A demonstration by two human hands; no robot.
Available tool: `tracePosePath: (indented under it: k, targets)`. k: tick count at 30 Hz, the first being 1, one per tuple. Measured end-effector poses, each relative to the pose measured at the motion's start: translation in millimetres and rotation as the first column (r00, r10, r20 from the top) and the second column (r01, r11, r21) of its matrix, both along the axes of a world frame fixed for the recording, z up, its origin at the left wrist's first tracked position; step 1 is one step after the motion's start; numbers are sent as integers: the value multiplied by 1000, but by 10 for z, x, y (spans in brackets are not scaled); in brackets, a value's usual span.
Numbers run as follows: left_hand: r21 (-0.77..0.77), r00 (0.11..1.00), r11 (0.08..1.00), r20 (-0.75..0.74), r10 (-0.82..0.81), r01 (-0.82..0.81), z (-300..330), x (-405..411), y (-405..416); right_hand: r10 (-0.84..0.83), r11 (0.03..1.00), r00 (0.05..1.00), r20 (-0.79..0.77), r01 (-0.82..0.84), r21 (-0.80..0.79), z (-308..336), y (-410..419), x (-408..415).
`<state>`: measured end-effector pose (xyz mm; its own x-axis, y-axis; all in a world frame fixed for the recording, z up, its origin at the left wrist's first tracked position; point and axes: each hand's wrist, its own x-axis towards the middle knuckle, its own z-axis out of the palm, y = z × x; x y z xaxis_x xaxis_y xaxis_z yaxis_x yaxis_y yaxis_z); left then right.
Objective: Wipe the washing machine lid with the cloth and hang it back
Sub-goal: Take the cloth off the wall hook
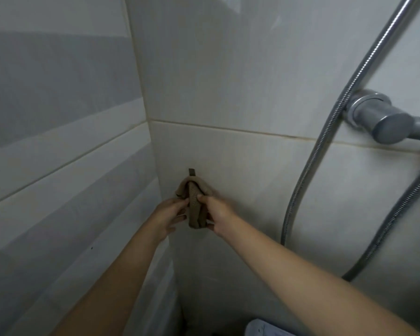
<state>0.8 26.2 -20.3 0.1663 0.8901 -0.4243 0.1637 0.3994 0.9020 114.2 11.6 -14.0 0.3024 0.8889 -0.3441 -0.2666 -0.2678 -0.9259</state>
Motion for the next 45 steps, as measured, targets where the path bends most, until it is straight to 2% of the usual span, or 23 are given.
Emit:
tracePosePath:
  k: [3, 5, 8, 11, 16, 19, 22, 25, 27, 30, 32, 37, 38, 39, 40, 42, 43, 45]
  targets:
    - [123, 997, 990, 29, 65, -68, -28, -52, 31, -4, 998, 1000, 30, 2, 57, 106, -66, 37]
    - [178, 986, 974, 109, 125, -143, 31, -42, 32, 11, 997, 997, 77, -18, 79, 175, -116, 54]
    - [226, 951, 937, 218, 218, -267, 170, -43, -41, -55, 985, 993, 106, 37, 167, 353, -204, 66]
    - [277, 948, 917, 222, 229, -287, 285, -34, -112, -80, 974, 979, 187, 36, 225, 471, -303, 125]
    - [434, 986, 886, 43, 159, -162, 330, 117, -353, -151, 971, 953, 262, 95, 218, 409, -680, 363]
    - [435, 994, 895, 70, 79, -102, 255, 274, -641, -143, 976, 957, 254, 94, 195, 288, -1044, 611]
    - [375, 984, 921, 94, -149, 104, 49, 466, -921, -90, 989, 971, 222, 61, 138, 47, -1466, 881]
    - [318, 894, 836, -114, -434, 447, -176, 707, -1130, 2, 999, 940, 342, -16, 37, -141, -1835, 1176]
    - [275, 793, 747, -282, -540, 606, -347, 940, -1260, 114, 993, 866, 486, -91, -72, -256, -2060, 1373]
    - [240, 623, 609, -548, -558, 756, -633, 1262, -1425, 244, 965, 700, 671, -108, -239, -467, -2316, 1578]
    - [196, 541, 561, -635, -552, 804, -805, 1490, -1543, 295, 946, 602, 742, -76, -314, -635, -2460, 1720]
    - [135, 373, 454, -789, -488, 881, -1117, 1792, -1701, 327, 924, 548, 770, -14, -382, -1034, -2677, 2023]
    - [129, 383, 452, -755, -532, 882, -1192, 1829, -1710, 308, 927, 588, 748, -9, -375, -1123, -2704, 2084]
    - [124, 437, 489, -668, -602, 863, -1251, 1844, -1713, 281, 933, 651, 705, -13, -361, -1198, -2720, 2137]
    - [108, 501, 541, -558, -662, 834, -1335, 1871, -1724, 235, 937, 752, 616, -7, -349, -1297, -2743, 2193]
    - [72, 626, 657, -396, -672, 751, -1536, 1917, -1705, 93, 949, 912, 400, 40, -313, -1537, -2772, 2300]
    - [74, 688, 712, -345, -639, 698, -1683, 1937, -1685, -1, 952, 957, 289, 90, -292, -1685, -2781, 2338]
    - [101, 759, 772, -301, -577, 627, -2066, 2019, -1640, -195, 929, 975, 105, 218, -299, -2099, -2762, 2411]
